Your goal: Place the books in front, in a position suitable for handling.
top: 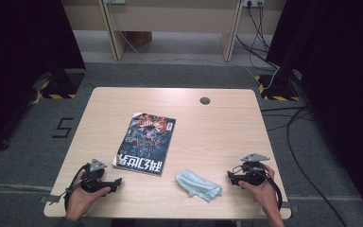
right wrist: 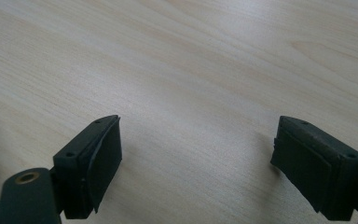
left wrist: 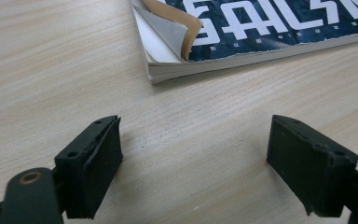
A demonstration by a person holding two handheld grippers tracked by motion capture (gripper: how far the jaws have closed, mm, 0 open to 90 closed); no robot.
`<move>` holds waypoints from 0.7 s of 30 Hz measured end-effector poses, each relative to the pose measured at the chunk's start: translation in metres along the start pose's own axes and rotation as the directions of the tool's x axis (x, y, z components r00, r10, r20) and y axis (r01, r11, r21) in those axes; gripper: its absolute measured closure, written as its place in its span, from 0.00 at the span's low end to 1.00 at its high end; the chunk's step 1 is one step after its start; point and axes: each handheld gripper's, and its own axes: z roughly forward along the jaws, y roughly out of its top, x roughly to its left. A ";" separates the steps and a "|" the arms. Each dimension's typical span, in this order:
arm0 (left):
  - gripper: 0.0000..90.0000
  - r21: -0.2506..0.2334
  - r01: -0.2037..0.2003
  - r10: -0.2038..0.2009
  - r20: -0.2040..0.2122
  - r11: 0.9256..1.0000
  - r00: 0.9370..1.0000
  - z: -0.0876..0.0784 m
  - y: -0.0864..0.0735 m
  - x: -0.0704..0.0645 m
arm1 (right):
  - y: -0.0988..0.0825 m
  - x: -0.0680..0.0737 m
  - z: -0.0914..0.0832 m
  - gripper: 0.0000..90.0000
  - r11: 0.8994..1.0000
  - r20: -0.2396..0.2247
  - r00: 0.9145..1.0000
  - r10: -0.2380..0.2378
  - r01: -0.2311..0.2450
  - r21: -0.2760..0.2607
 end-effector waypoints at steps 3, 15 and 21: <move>0.19 -0.009 0.005 -0.005 -0.001 1.000 1.000 -0.001 0.000 0.000 | 0.000 -0.001 0.000 0.18 1.000 0.002 1.000 0.008 -0.008 0.001; 0.19 -0.095 0.039 -0.036 0.031 0.995 0.999 -0.002 0.006 -0.002 | -0.001 -0.002 0.002 0.18 1.000 0.012 1.000 0.005 -0.005 0.004; 0.19 -0.151 0.090 -0.086 0.033 0.984 0.996 0.002 0.016 -0.004 | -0.001 -0.004 0.003 0.18 1.000 0.015 1.000 0.008 -0.008 -0.003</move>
